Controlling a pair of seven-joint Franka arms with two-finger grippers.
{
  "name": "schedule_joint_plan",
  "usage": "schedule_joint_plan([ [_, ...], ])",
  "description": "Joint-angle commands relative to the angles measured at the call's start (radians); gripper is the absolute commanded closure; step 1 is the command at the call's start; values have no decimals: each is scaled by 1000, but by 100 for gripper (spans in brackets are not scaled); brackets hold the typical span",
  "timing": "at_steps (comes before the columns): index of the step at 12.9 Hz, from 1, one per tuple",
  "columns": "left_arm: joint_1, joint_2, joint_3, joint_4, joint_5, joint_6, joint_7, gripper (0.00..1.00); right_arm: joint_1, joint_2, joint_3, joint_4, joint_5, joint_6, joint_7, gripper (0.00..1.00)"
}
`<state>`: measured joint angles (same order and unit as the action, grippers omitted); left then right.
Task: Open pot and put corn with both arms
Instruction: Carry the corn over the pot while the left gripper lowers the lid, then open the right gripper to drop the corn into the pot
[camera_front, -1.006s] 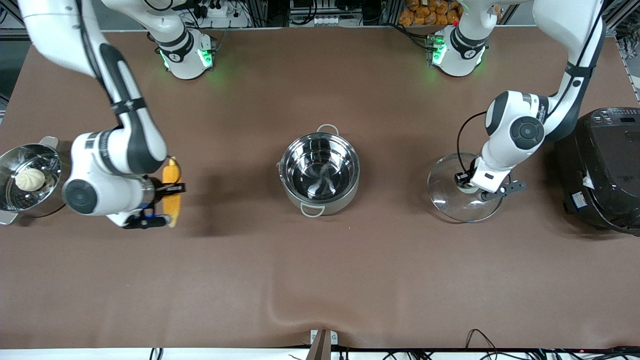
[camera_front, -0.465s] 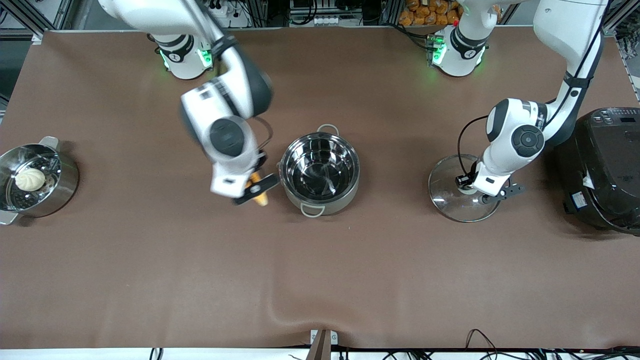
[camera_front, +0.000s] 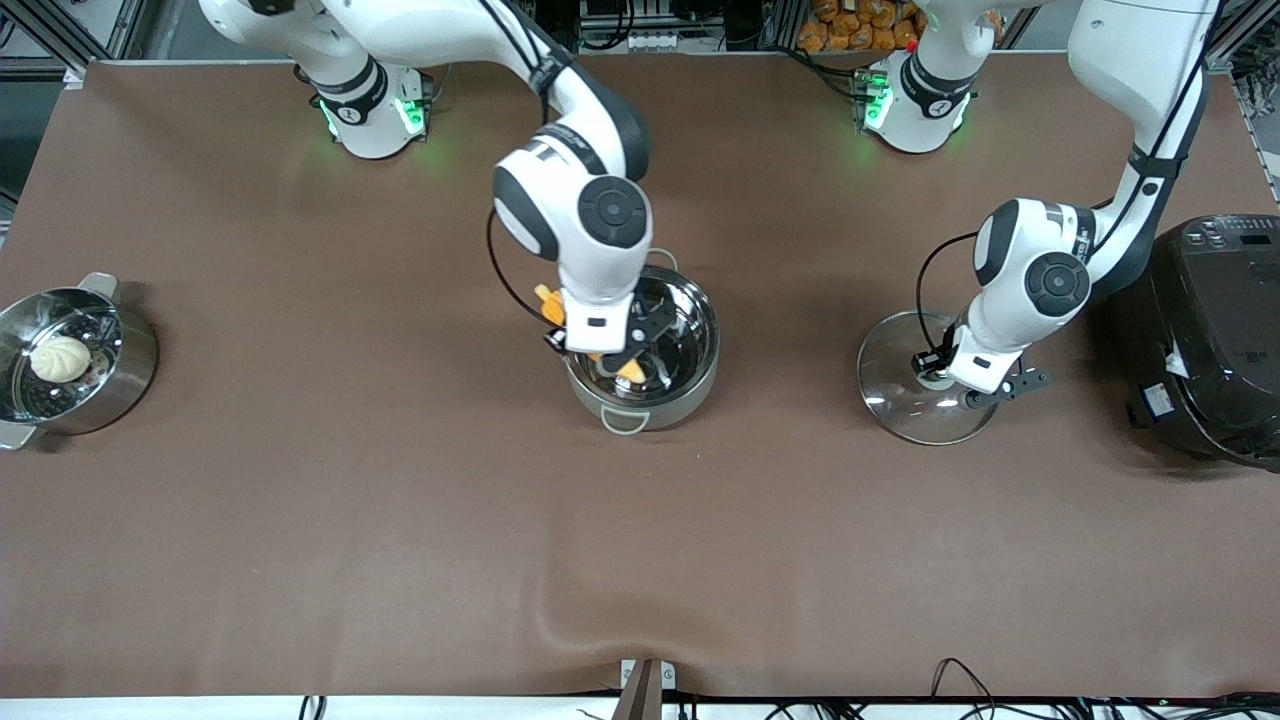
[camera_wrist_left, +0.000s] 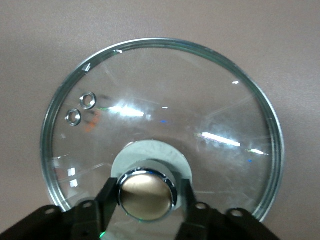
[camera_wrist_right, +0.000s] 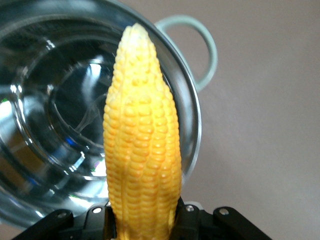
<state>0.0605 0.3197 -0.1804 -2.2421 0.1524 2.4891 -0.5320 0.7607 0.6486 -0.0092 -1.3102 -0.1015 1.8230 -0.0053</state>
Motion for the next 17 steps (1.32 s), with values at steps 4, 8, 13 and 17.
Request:
schedule_joint_plan([
  [4, 12, -80, -16, 218, 18, -279, 4, 0, 58, 97, -11, 75, -82, 61, -6, 100],
  [8, 9, -79, -34, 545, 7, -620, 85, 0, 69, 109, -11, 74, -84, 67, 5, 100],
  [13, 7, -80, -39, 746, 1, -806, 104, 0, 77, 111, -11, 68, -80, 74, 57, 0],
  [17, 16, -77, -27, 822, -76, -954, 103, 0, 77, 109, -11, 68, -73, 73, 71, 0],
])
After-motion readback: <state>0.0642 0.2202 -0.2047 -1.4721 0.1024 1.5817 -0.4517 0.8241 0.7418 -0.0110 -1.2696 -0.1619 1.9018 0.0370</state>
